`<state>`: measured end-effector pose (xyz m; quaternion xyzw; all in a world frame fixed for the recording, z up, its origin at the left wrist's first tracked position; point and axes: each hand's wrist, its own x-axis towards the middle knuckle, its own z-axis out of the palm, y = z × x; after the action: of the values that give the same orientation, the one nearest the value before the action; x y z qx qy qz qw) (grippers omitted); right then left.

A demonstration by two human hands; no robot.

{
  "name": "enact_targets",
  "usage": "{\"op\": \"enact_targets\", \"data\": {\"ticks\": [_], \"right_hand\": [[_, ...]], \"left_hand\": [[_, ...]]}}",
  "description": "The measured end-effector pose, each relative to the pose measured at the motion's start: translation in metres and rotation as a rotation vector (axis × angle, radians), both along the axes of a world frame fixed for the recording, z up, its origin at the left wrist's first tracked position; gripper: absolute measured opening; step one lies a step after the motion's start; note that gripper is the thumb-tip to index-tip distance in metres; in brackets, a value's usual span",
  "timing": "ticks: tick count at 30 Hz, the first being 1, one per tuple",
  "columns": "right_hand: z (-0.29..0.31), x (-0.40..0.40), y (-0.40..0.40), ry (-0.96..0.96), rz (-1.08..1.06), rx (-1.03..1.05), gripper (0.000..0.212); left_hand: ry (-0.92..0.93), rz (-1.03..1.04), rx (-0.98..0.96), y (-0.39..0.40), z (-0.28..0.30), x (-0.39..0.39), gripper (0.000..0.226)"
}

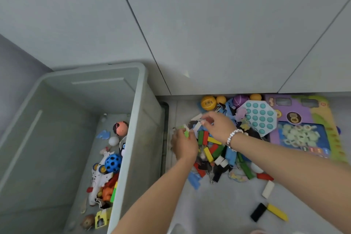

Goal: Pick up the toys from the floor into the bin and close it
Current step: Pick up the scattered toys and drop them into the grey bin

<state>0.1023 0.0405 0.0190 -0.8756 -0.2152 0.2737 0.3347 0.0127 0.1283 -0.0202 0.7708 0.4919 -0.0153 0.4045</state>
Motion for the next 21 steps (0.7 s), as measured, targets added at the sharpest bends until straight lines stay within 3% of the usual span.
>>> {"op": "enact_targets", "data": {"ticks": [5,9,15,21], "right_hand": [[-0.057,-0.005,-0.01,0.047,0.039,-0.101,0.032],[-0.084,-0.016,-0.023,0.055,0.014,-0.113,0.032],[-0.092,-0.023,-0.035,0.097,-0.055,-0.073,0.03],[-0.094,-0.027,-0.034,0.098,-0.075,-0.064,0.029]], "left_hand": [[0.034,0.14,0.162,0.01,-0.051,-0.017,0.048],[0.014,0.062,0.222,0.006,-0.078,-0.024,0.054],[-0.057,0.084,0.162,0.004,-0.091,-0.021,0.06],[-0.088,-0.069,0.351,0.012,-0.113,-0.027,0.048]]}}
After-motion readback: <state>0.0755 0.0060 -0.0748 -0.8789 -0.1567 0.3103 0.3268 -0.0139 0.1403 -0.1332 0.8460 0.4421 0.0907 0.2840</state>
